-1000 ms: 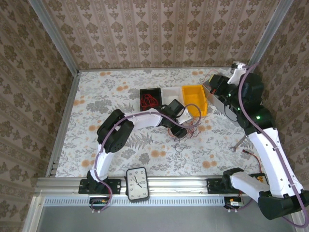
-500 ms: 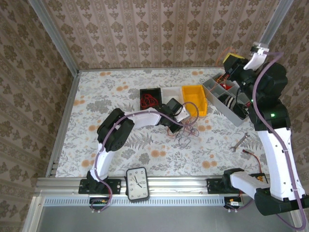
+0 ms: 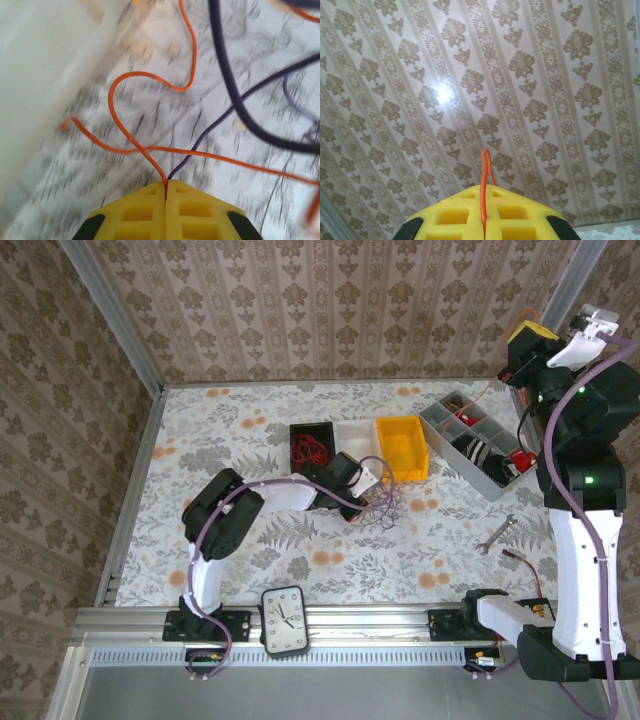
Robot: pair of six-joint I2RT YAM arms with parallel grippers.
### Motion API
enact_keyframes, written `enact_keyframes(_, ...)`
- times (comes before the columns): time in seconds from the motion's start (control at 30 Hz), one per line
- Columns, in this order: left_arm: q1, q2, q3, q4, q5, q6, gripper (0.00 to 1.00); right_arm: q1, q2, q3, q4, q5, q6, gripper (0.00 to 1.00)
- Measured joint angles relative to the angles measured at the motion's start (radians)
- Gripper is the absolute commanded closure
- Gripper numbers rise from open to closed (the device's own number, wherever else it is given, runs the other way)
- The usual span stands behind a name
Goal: Untangle the cables
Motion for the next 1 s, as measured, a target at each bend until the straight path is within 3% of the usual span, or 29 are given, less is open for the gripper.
enact_keyframes(0.17,0.038,-0.136,-0.155,-0.030,-0.035,-0.028,1.00,-0.043,0.014,0.000,-0.011,-0.032,0.012,1.00)
enact_keyframes(0.27,0.051,-0.215,-0.226,-0.068,-0.058,-0.037,0.57,-0.045,0.029,-0.002,-0.023,-0.107,0.025,1.00)
enact_keyframes(0.33,0.058,-0.257,-0.242,-0.087,-0.061,-0.037,0.38,-0.045,0.041,-0.014,-0.019,-0.170,0.046,1.00)
enact_keyframes(0.4,0.057,-0.292,-0.234,-0.092,-0.054,-0.036,0.30,-0.045,0.045,-0.052,-0.014,-0.233,0.076,1.00)
enact_keyframes(0.8,0.054,-0.258,-0.019,-0.140,0.046,0.063,0.30,-0.022,0.047,-0.220,-0.019,-0.350,0.159,1.00)
enact_keyframes(1.0,0.050,-0.154,0.015,-0.139,0.071,0.087,0.48,-0.022,0.044,-0.222,-0.019,-0.350,0.163,1.00)
